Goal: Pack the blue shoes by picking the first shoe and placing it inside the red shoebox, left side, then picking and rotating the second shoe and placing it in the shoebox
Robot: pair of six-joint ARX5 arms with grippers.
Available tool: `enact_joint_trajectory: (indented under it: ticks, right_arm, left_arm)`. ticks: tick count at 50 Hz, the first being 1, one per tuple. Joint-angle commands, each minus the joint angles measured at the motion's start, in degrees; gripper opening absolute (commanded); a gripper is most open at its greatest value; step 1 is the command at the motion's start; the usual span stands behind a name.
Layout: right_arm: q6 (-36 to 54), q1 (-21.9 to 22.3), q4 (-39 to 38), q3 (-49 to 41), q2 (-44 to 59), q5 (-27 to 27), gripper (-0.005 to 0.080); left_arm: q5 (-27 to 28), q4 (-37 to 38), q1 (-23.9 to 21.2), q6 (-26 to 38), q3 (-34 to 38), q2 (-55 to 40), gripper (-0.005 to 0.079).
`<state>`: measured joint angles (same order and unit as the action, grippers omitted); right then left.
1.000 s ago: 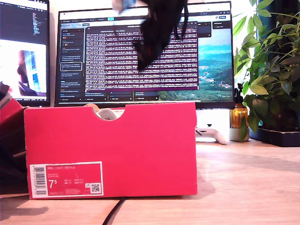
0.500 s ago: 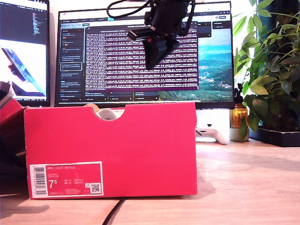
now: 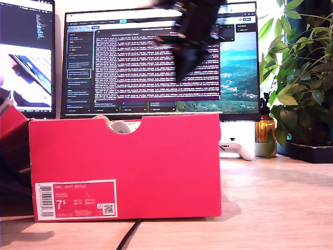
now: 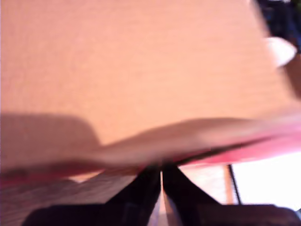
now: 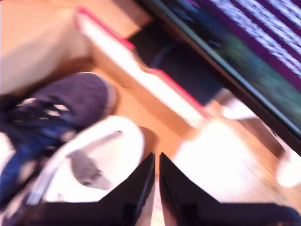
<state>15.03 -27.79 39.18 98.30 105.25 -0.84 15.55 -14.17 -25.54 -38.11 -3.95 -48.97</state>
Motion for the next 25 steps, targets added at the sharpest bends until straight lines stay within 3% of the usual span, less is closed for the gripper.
enact_joint_trajectory:
  ticks: [1,14,25]
  right_arm:
    - [-0.24,0.46,0.42,0.57,-3.15,0.96,-0.0011]
    - [-0.98,2.62,2.75,0.55,-3.19,4.52,-0.0011]
    - [-3.17,4.85,6.51,0.24,-3.19,7.06,-0.0011]
  left_arm:
    - [-0.07,1.9,-0.42,1.09,0.98,3.41,-0.0019]
    - [-3.96,18.45,-0.52,4.83,-2.58,17.33,-0.0019]
    - [-7.56,26.86,-0.52,9.38,-5.9,26.97,-0.0019]
